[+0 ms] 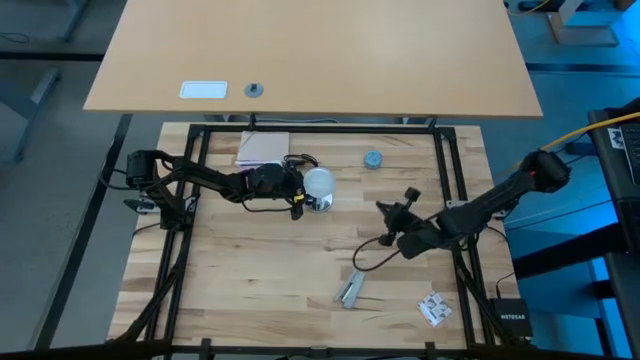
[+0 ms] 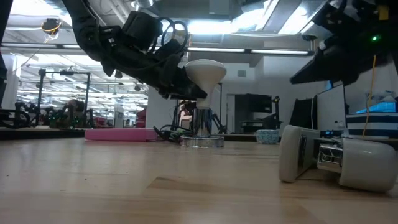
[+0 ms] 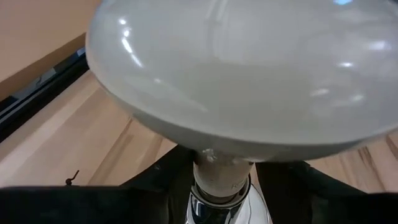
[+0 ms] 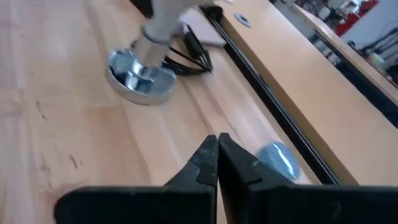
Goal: Screw lightbulb
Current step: Insert light bulb into the lamp
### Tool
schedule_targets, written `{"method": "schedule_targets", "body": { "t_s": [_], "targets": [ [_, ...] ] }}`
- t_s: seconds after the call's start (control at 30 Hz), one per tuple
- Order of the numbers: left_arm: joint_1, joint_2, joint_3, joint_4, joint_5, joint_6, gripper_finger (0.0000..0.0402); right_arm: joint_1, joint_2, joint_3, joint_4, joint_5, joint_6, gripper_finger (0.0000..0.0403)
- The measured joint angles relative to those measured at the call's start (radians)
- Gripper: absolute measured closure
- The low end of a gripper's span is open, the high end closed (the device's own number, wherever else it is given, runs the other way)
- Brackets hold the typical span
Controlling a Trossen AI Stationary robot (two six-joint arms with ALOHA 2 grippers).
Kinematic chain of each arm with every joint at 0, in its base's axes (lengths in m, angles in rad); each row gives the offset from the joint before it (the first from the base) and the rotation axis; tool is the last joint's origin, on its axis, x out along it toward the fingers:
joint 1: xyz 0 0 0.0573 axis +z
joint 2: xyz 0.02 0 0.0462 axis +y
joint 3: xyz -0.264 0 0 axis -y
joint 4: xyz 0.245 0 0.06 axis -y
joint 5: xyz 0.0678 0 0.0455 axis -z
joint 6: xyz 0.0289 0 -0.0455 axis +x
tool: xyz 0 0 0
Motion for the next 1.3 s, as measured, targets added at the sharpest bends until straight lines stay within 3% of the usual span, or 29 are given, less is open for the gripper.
{"method": "schedule_targets", "body": {
  "t_s": [0.27, 0.47, 0.57, 0.7, 0.87, 1.3],
  "targets": [
    [-0.004, 0.000, 0.000, 0.001, 0.020, -0.006, 0.0249, -0.014, 0.099, -0.002, 0.163, -0.004, -0.094, 0.0357],
    [-0.008, 0.000, 0.000, 0.001, 0.015, -0.004, 0.0249, -0.101, 0.143, -0.002, 0.268, -0.097, -0.085, 0.0285],
    [-0.013, 0.000, 0.000, 0.001, 0.009, -0.006, 0.0249, -0.150, 0.179, -0.001, 0.362, -0.196, -0.107, 0.0261],
    [-0.025, 0.000, 0.000, 0.002, 0.000, -0.006, 0.0249, -0.192, 0.262, -0.001, 0.528, -0.359, -0.232, 0.0254],
    [-0.039, 0.000, 0.000, 0.003, 0.001, -0.020, 0.0249, -0.198, 0.407, 0.014, 0.761, -0.394, -0.372, 0.0254],
    [-0.066, 0.000, 0.000, 0.008, 0.000, -0.053, 0.0249, -0.208, 0.706, 0.273, 0.757, -0.410, -0.580, 0.0253]
  ]
}}
